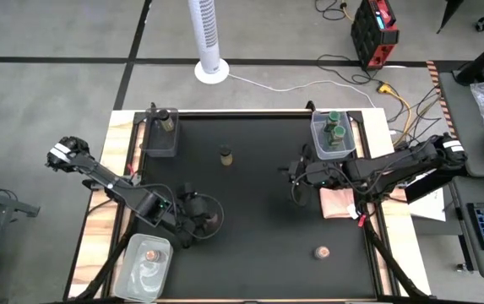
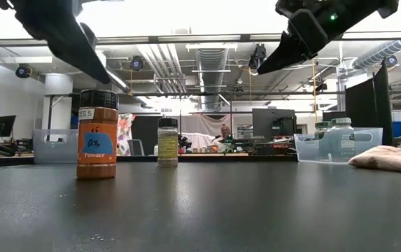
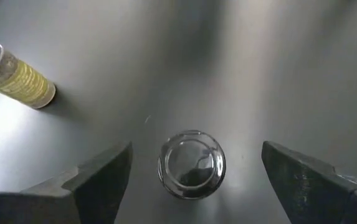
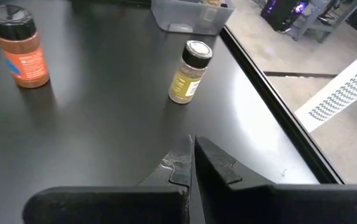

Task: Sort spices by type
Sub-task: Put the bottom black spice bottle into the black bin

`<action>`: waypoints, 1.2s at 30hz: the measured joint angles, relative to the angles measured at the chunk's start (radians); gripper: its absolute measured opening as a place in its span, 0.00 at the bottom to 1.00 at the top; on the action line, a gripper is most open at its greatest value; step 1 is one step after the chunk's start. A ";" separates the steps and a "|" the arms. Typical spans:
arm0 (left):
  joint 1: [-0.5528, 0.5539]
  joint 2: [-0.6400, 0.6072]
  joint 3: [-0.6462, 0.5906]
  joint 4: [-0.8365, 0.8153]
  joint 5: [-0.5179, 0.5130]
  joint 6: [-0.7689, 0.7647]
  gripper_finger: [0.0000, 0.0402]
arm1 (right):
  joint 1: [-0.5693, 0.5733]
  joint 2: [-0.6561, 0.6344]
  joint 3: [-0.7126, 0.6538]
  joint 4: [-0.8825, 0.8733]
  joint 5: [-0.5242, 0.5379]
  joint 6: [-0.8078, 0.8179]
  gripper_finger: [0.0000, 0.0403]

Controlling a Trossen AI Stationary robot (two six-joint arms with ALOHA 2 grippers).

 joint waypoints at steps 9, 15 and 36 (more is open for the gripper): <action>0.003 0.000 -0.037 0.033 -0.001 0.000 0.85 | -0.010 0.000 0.000 0.001 0.000 0.002 0.02; 0.009 0.000 -0.082 0.090 -0.002 0.001 0.85 | -0.010 0.000 0.000 0.001 0.000 0.011 0.02; 0.013 0.001 -0.238 0.361 -0.023 0.015 0.82 | -0.010 0.000 0.000 0.008 0.000 0.010 0.02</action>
